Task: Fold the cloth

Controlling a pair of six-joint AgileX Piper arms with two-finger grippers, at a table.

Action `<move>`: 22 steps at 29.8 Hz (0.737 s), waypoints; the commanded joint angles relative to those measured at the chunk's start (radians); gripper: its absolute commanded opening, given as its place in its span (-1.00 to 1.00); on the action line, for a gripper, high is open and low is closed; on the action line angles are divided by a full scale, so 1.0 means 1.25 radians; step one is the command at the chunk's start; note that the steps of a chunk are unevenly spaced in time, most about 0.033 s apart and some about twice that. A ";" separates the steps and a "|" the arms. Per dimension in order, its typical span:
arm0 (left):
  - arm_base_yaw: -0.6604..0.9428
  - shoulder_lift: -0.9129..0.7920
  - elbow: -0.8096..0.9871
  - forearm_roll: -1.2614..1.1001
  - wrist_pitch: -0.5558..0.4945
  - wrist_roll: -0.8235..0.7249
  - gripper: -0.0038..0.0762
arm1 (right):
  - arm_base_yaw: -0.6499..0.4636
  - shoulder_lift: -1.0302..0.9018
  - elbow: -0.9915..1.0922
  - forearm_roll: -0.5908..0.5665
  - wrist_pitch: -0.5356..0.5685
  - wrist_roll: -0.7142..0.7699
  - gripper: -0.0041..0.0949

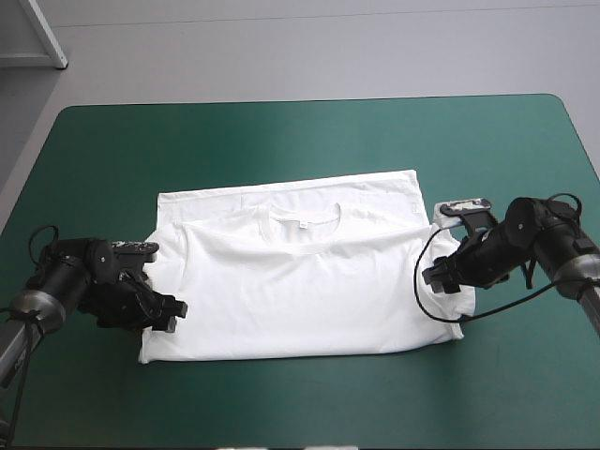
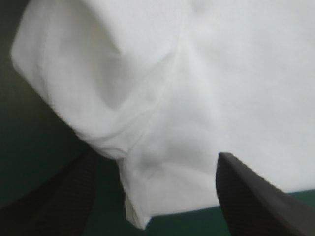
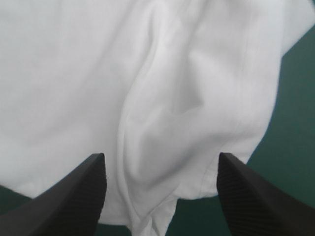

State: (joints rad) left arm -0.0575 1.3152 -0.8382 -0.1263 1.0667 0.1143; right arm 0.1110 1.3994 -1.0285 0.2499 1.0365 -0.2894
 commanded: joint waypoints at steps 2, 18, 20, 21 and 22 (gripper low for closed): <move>-0.002 -0.050 -0.078 -0.014 -0.028 -0.007 0.40 | -0.008 -0.027 -0.102 -0.003 -0.015 0.010 0.35; -0.002 -0.131 -0.257 0.220 -0.047 -0.158 0.40 | -0.009 -0.027 -0.149 -0.136 -0.021 0.098 0.35; -0.002 -0.123 -0.230 0.252 -0.072 -0.178 0.40 | -0.009 -0.027 -0.149 -0.136 -0.015 0.098 0.35; -0.002 -0.119 -0.213 0.275 -0.097 -0.207 0.40 | -0.009 -0.027 -0.149 -0.134 -0.011 0.098 0.35; 0.000 -0.116 -0.196 0.293 -0.128 -0.239 0.40 | -0.009 -0.027 -0.149 -0.133 -0.008 0.098 0.35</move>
State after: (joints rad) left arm -0.0575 1.1756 -1.1034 0.1719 1.0200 -0.1017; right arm 0.1110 1.3994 -1.1825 0.0810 1.0379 -0.1649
